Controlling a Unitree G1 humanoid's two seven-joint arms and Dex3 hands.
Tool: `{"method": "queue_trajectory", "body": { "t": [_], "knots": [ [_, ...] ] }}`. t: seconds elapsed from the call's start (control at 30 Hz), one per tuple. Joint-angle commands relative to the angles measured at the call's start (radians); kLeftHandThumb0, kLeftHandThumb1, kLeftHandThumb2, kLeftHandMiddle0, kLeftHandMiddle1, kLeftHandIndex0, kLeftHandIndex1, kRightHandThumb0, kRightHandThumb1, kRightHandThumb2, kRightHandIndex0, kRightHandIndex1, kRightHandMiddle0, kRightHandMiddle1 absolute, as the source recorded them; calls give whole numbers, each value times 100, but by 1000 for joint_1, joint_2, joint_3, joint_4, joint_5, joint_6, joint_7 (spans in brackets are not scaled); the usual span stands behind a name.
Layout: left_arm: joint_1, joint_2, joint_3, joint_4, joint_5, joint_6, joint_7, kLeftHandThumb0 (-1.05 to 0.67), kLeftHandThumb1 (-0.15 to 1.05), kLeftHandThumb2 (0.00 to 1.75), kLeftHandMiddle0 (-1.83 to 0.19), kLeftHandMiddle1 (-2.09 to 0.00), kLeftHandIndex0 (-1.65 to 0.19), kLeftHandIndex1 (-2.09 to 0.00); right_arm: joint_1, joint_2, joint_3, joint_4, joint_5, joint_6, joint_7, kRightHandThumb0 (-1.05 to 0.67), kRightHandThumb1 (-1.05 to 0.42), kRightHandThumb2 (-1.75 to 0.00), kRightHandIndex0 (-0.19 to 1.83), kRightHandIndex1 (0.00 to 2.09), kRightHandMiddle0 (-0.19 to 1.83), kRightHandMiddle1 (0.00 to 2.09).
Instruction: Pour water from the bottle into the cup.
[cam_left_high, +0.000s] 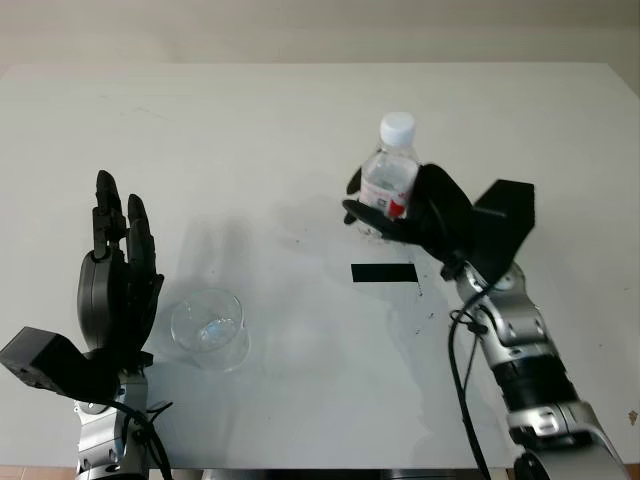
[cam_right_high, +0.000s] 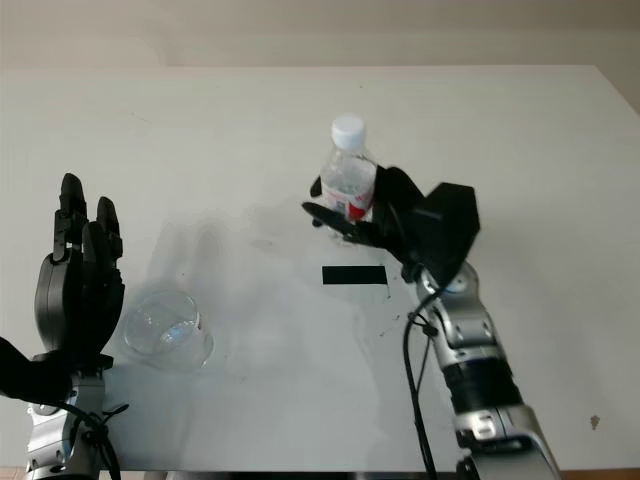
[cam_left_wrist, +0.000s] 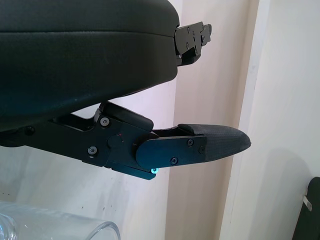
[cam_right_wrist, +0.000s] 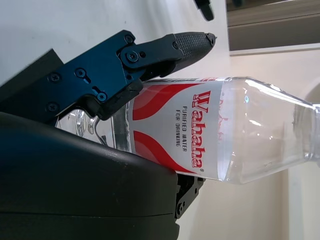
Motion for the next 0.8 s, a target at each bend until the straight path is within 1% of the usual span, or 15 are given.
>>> {"method": "queue_trajectory", "body": {
  "t": [0.0,0.17,0.3,0.43,0.57,0.77],
  "knots": [
    [28,-20,-1,45,1,-12,2,-79,105,47,19,-4,19,-1,25,-12,-27,-79,15,15,9,-45,-105,-39,107,209,85,209],
    [23,-22,-1,53,-2,-15,-2,-78,105,48,19,-3,19,0,66,11,-59,-157,47,79,-2,-46,-105,-36,107,209,83,209],
    [24,-21,-2,51,-1,-15,-2,-79,105,48,19,-2,19,0,85,24,-60,-178,40,93,-13,-46,-105,-36,110,209,84,209],
    [30,-26,-1,49,-9,-17,-8,-78,105,47,19,-3,19,0,87,27,-58,-168,27,84,-14,-46,-105,-37,113,209,87,209],
    [35,-22,-2,51,-14,-25,-25,-76,105,50,19,0,19,0,89,24,-58,-167,15,109,-23,-46,-105,-37,115,209,88,209],
    [44,-23,-3,32,-9,-18,-21,-77,105,49,19,0,19,0,95,35,-50,-139,-17,111,-37,-46,-105,-37,115,209,89,209]
  ]
}}
